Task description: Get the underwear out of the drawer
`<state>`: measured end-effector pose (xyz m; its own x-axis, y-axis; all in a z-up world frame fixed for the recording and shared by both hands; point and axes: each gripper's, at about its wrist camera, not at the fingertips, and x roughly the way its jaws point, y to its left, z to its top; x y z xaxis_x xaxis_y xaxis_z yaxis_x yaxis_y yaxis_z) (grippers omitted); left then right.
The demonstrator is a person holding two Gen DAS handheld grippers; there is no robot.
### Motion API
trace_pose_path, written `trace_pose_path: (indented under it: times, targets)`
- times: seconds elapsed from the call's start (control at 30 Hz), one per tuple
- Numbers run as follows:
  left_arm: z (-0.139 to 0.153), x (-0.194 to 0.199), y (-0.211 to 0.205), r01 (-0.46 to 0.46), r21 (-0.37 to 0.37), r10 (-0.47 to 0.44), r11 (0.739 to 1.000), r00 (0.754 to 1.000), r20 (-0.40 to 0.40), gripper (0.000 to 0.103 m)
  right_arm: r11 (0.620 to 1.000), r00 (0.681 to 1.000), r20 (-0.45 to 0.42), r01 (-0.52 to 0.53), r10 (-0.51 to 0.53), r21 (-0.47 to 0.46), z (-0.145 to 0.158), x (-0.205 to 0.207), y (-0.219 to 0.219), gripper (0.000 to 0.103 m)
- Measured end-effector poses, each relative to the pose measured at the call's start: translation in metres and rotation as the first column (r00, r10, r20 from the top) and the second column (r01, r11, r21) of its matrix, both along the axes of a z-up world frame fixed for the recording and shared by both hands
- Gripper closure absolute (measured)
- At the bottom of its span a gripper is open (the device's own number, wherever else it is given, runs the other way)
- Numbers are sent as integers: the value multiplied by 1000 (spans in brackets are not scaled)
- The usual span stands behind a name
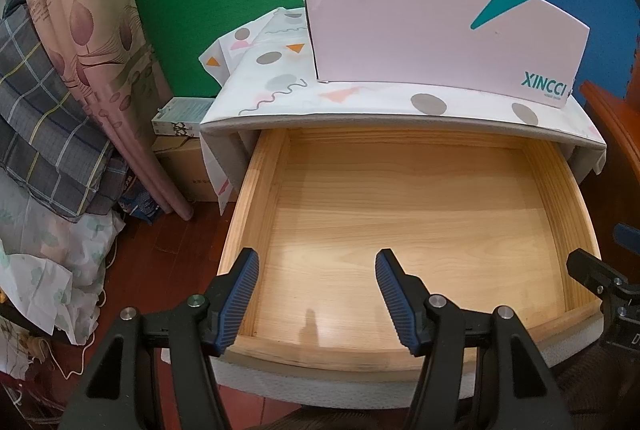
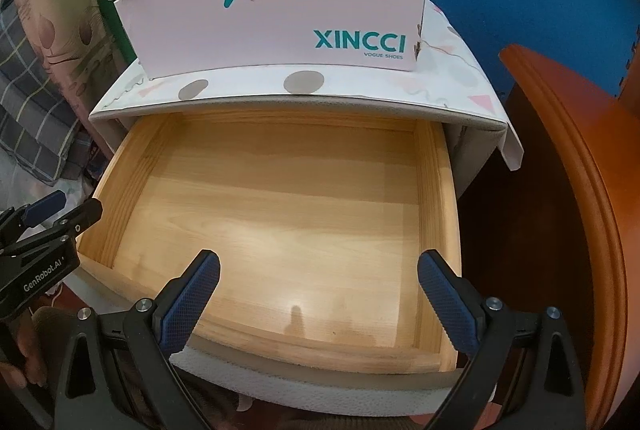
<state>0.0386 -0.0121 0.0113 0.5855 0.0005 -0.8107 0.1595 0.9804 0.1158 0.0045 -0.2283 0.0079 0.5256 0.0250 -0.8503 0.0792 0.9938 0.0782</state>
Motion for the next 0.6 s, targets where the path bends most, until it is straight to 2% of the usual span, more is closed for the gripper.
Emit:
trace_pose_path:
  times: [0.6]
  targets:
    - [1,0,-1,0,2,0,1000,1000,5,41,1000,1000,-7,1,-1,-1,-1,1,2,5]
